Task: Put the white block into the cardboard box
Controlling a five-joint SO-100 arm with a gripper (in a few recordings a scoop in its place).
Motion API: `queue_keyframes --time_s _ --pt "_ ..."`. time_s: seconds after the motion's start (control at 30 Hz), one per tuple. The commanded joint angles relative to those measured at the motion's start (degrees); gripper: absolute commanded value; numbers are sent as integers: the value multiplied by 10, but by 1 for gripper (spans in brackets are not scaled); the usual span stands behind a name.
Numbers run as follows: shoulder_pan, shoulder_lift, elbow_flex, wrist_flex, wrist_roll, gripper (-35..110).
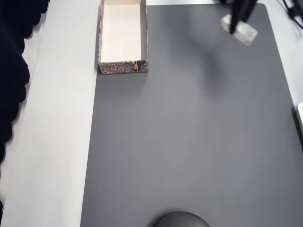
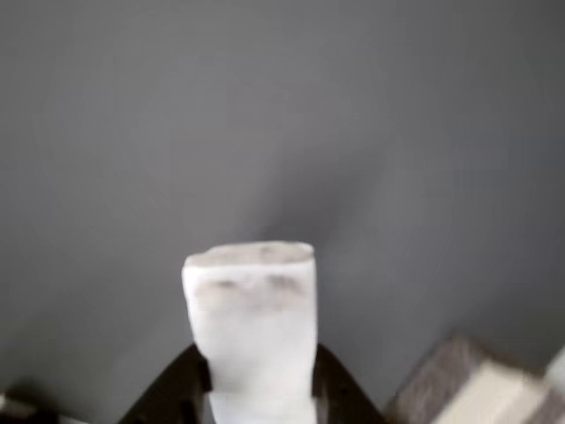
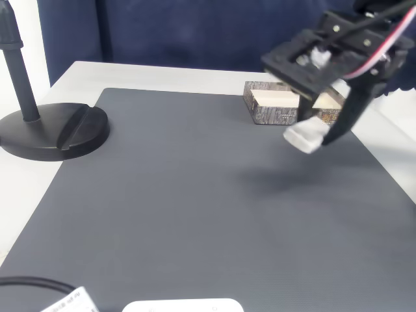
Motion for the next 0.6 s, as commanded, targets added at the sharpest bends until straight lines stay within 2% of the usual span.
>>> queue_keyframes --time_s 0.0,0.3,0.57 --pt "86 -6 -73 2 -75 -2" --pt "230 -94 -178 -4 -118 -2" --pt "318 -211 -272 -4 -102 -2"
